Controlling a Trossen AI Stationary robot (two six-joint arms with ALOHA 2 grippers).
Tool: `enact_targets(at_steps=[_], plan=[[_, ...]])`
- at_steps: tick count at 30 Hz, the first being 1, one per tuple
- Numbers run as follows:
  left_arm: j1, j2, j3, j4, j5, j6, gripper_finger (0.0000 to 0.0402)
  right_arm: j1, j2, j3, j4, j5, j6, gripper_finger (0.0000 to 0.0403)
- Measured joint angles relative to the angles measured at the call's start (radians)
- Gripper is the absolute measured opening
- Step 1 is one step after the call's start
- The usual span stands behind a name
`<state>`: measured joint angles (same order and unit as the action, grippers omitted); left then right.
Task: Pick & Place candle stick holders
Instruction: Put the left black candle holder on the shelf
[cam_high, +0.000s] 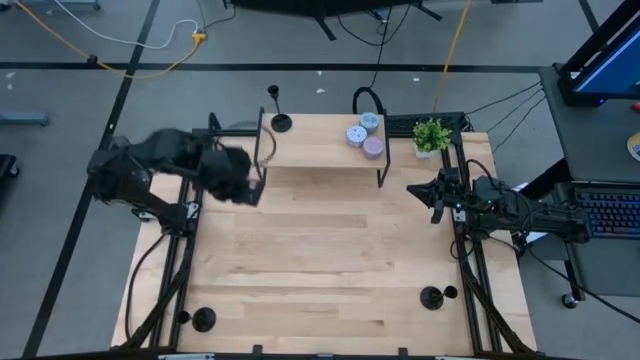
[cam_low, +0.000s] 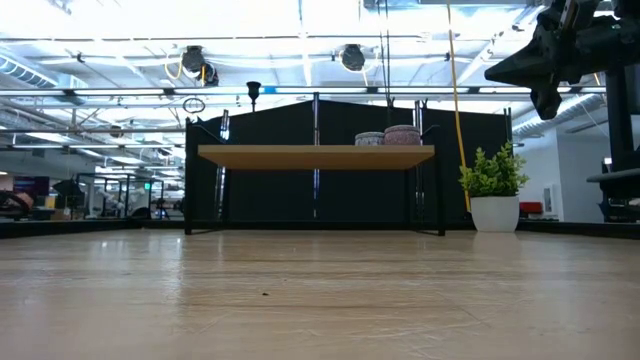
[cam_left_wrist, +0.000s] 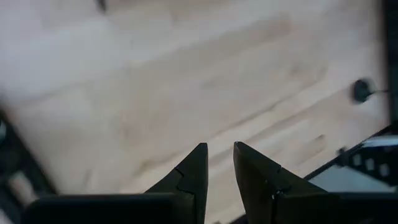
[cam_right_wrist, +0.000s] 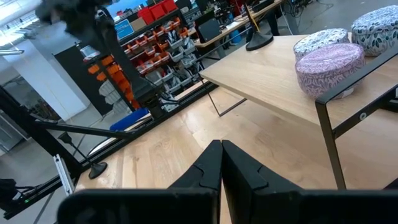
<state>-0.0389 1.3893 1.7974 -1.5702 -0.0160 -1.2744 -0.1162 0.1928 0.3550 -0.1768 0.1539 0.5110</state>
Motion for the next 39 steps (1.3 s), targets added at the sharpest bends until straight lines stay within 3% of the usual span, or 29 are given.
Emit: enact_targets(at_steps=[14, 25, 33, 39], plan=[[-0.331, 0.0, -0.354, -0.001, 0.345, -0.475, 0.0081, 0.0, 0.0, 0.0, 0.0, 0.0, -0.002, 0.0002], [-0.602, 0.0, -0.396, -0.001, 0.568, -0.735, 0.0081, 0.0, 0.0, 0.0, 0.0, -0.001, -0.002, 0.0002], [-0.722, 0.0, -0.396, 0.113, 0.56, -0.778, 0.0081, 0.0, 0.0, 0.0, 0.0, 0.0, 0.0, 0.0002], [-0.786, 0.0, -0.396, 0.178, 0.461, -0.796, 0.0081, 0.0, 0.0, 0.0, 0.0, 0.001, 0.0, 0.0002]])
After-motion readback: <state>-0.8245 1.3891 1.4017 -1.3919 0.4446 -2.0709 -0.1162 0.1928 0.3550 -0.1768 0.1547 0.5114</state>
